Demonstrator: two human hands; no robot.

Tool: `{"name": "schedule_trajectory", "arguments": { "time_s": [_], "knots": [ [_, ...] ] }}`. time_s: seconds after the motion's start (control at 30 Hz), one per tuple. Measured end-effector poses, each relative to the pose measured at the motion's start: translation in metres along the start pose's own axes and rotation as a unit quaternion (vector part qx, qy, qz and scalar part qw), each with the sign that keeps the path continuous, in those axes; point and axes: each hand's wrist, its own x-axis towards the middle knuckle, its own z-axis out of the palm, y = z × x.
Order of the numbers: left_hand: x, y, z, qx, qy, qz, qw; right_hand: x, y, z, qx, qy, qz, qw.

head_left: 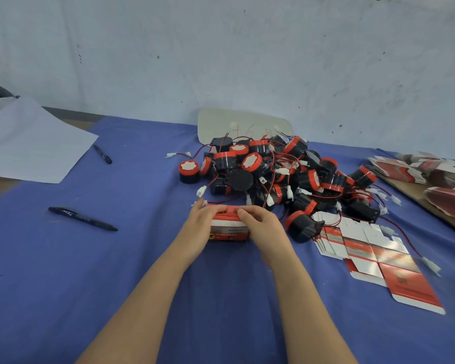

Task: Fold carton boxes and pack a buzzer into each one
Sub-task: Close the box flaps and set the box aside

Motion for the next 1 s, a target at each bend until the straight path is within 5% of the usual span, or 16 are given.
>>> {"name": "schedule_trajectory", "arguments": {
  "time_s": [0.27, 0.47, 0.73, 1.0],
  "knots": [
    [-0.007, -0.011, 0.014, 0.074, 0.173, -0.003, 0.982, -0.002, 0.004, 0.008, -0.010, 0.027, 0.030, 0.999],
    [-0.011, -0.012, 0.001, 0.089, 0.091, 0.070, 0.989, -0.005, 0.004, 0.009, -0.008, 0.038, 0.019, 0.999],
    [0.001, 0.007, 0.017, -0.148, 0.146, -0.074, 0.975, -0.003, 0.008, 0.018, 0.005, 0.057, 0.011, 0.998],
    [-0.001, -0.005, 0.019, -0.025, 0.167, -0.046, 0.985, 0.000, 0.011, 0.020, -0.109, 0.078, 0.012, 0.991]
  ]
}}
